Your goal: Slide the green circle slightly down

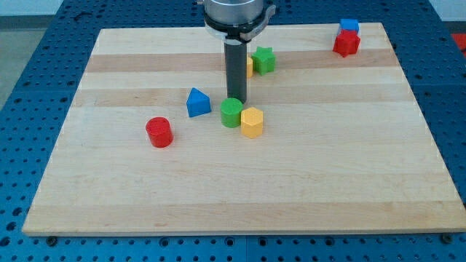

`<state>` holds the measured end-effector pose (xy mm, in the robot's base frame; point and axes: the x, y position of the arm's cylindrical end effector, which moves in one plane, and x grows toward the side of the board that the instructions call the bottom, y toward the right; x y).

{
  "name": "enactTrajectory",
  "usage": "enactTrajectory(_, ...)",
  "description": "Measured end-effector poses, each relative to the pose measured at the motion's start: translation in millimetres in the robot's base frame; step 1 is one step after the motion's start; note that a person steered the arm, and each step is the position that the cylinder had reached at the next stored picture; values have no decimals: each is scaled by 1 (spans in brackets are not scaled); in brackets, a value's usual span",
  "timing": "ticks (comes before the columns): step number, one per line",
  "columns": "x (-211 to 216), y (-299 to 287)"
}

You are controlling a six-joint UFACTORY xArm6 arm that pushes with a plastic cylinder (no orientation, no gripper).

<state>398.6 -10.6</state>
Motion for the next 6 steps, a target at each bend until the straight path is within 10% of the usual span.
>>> enactTrajectory(6,38,-35)
